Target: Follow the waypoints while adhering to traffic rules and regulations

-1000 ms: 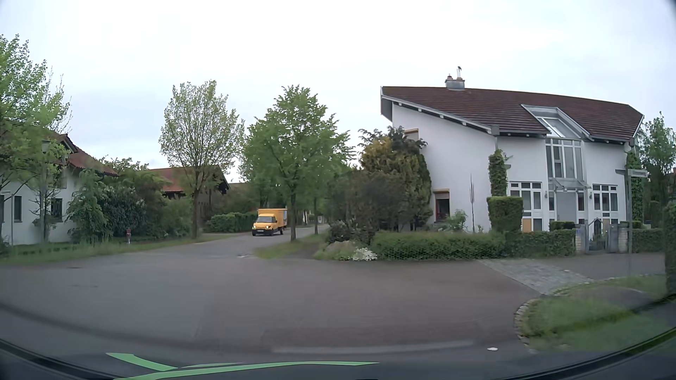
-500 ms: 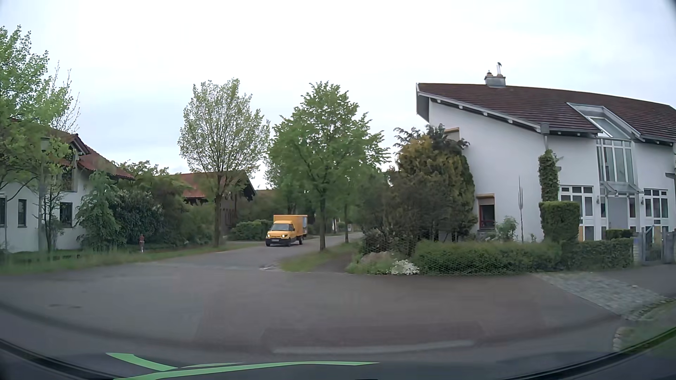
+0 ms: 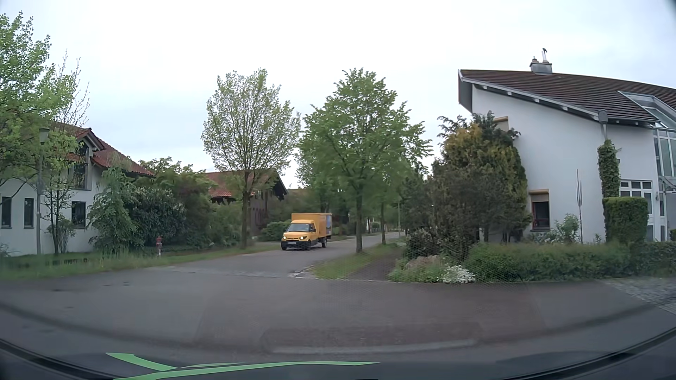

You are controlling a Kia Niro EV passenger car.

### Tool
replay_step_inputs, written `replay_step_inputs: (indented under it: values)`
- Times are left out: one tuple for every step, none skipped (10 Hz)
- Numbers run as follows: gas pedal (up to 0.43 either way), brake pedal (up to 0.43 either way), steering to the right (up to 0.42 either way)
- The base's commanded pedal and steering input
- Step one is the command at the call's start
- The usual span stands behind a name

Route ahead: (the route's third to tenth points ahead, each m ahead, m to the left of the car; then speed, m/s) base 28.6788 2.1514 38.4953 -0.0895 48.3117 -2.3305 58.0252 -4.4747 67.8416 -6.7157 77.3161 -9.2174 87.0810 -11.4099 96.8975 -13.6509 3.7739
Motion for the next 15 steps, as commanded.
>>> replay_step_inputs:
  values:
    - [0.059,0.0,-0.184]
    - [0.059,0.0,-0.183]
    - [0.059,0.0,-0.181]
    - [0.059,0.0,-0.177]
    - [0.059,0.0,-0.174]
    - [0.059,0.0,-0.173]
    - [0.067,0.0,-0.169]
    - [0.079,0.0,-0.157]
    - [0.079,0.0,-0.144]
    - [0.079,0.0,-0.137]
    - [0.079,0.0,-0.131]
    - [0.079,0.0,-0.12]
    - [0.079,0.0,-0.109]
    - [0.079,0.0,-0.092]
    - [0.079,0.0,-0.071]
